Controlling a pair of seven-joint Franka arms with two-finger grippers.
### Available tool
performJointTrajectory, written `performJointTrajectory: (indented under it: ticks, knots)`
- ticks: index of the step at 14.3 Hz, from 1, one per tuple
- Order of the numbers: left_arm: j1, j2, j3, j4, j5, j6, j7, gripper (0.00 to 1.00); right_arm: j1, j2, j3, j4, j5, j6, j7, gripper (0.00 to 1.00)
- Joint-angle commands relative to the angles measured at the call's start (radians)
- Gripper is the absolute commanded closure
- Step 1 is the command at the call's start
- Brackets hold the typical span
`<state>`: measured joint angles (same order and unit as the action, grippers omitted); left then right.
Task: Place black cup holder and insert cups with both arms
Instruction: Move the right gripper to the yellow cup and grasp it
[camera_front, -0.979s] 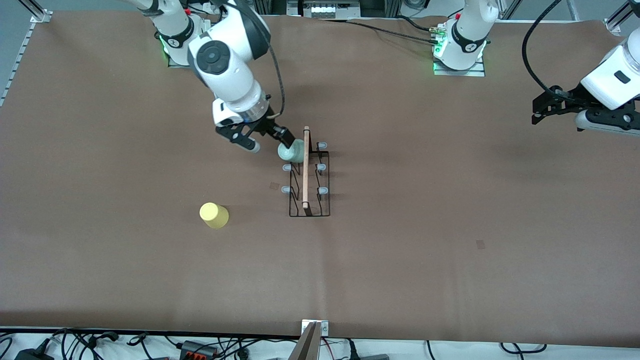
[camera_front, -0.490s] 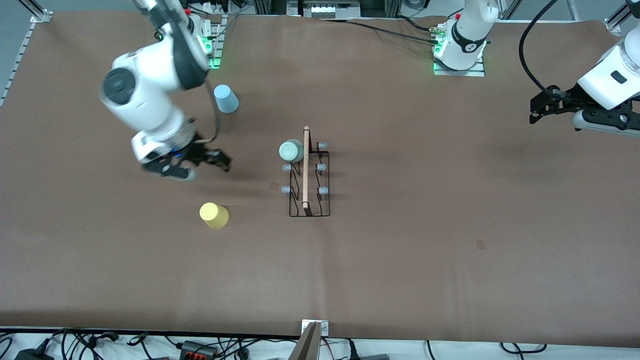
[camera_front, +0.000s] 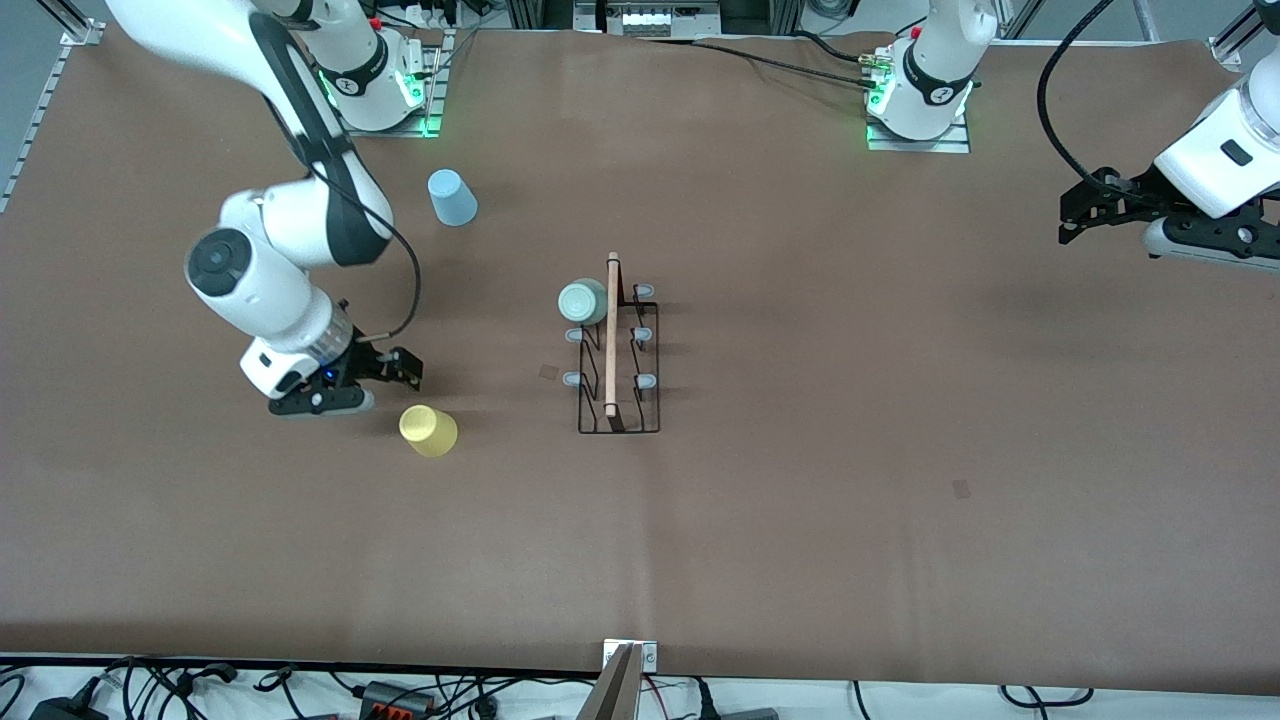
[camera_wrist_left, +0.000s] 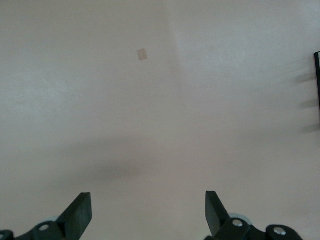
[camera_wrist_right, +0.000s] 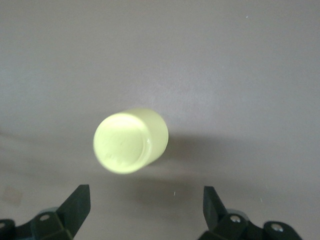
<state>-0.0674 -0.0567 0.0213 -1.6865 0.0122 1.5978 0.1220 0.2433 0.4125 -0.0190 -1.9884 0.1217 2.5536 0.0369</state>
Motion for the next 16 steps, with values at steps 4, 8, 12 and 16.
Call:
performJointTrajectory:
  ticks: [4,8,12,16]
  knots:
    - [0.000,0.018,0.002,0.042,-0.023,-0.044,-0.001,0.00,0.024,0.075,-0.013,0.083,0.001,0.034,-0.008,0.00]
    - [0.000,0.018,0.002,0.042,-0.023,-0.045,-0.001,0.00,0.040,0.118,-0.013,0.095,0.001,0.077,-0.011,0.00]
    - [0.000,0.018,0.003,0.042,-0.028,-0.047,-0.001,0.00,0.060,0.144,-0.013,0.105,0.001,0.102,-0.008,0.00]
    - [0.003,0.018,0.003,0.042,-0.028,-0.047,-0.001,0.00,0.060,0.152,-0.018,0.106,-0.001,0.103,-0.014,0.00]
